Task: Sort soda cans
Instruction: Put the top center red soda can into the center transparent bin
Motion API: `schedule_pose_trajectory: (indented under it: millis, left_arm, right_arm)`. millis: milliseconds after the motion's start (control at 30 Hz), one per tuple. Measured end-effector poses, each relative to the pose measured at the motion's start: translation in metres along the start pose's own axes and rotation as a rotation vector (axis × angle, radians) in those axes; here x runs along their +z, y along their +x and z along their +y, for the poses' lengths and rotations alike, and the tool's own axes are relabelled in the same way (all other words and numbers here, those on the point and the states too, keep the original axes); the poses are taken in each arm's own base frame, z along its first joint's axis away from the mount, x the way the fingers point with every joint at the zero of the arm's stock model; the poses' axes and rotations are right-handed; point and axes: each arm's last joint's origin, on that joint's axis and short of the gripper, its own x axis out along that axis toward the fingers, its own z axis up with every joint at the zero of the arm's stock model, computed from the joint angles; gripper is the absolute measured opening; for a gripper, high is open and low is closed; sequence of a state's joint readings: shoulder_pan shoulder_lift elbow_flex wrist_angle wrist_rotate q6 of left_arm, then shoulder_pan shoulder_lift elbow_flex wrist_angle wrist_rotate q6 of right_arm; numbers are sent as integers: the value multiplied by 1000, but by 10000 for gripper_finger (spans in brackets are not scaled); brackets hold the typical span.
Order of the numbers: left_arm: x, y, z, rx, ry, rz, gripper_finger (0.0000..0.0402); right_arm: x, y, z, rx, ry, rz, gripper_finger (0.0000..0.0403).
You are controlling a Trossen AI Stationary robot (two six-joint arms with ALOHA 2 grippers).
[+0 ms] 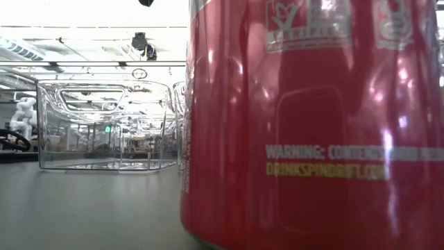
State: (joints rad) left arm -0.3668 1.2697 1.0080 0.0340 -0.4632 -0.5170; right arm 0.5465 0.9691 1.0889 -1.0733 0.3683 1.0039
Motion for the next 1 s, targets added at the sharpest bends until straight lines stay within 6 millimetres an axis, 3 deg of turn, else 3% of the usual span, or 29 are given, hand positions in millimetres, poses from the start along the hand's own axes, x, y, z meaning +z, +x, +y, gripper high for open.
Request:
schedule_pose_trajectory:
  millis: [100, 400, 500, 1000]
  left_arm:
    - [0, 0, 0, 17, -6, -13, 395]
    - [0, 0, 0, 12, -92, -9, 373]
    - [-2, 0, 0, 34, -51, 32, 373]
    - [-9, 46, -52, 64, 206, 410, 373]
  right_arm:
    - [0, 0, 0, 0, 1, 0, 350]
    - [0, 0, 0, -1, -16, 0, 350]
    - [0, 0, 0, -1, -25, 0, 350]
    - [0, 0, 0, 3, -48, 7, 350]
